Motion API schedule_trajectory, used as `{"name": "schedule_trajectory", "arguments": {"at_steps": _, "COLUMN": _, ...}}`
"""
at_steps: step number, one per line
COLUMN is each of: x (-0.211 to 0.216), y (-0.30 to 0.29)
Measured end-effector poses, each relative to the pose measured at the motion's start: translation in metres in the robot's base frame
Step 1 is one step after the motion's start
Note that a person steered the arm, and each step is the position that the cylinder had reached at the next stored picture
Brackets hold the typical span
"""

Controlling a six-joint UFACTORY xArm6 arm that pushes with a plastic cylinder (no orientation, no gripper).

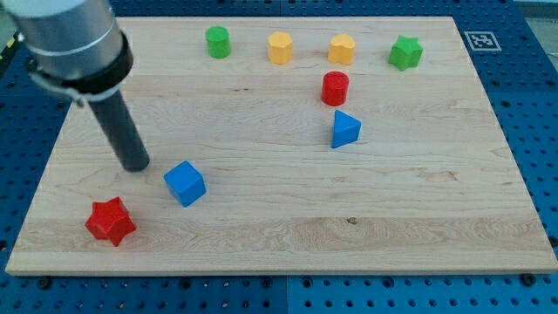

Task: Move the blue cube towards the blue triangle

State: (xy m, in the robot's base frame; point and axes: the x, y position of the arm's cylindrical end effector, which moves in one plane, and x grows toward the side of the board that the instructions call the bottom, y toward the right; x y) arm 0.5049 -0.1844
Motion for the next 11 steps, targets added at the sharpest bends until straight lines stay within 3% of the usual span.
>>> {"name": "schedule_trajectory", "arguments": {"at_steps": 3, "x": 0.035, "y": 0.096}}
{"name": "schedule_trajectory", "arguments": {"at_steps": 6, "x": 0.074, "y": 0.072}}
{"name": "schedule_trajectory", "arguments": {"at_steps": 11, "x": 0.05, "y": 0.15}}
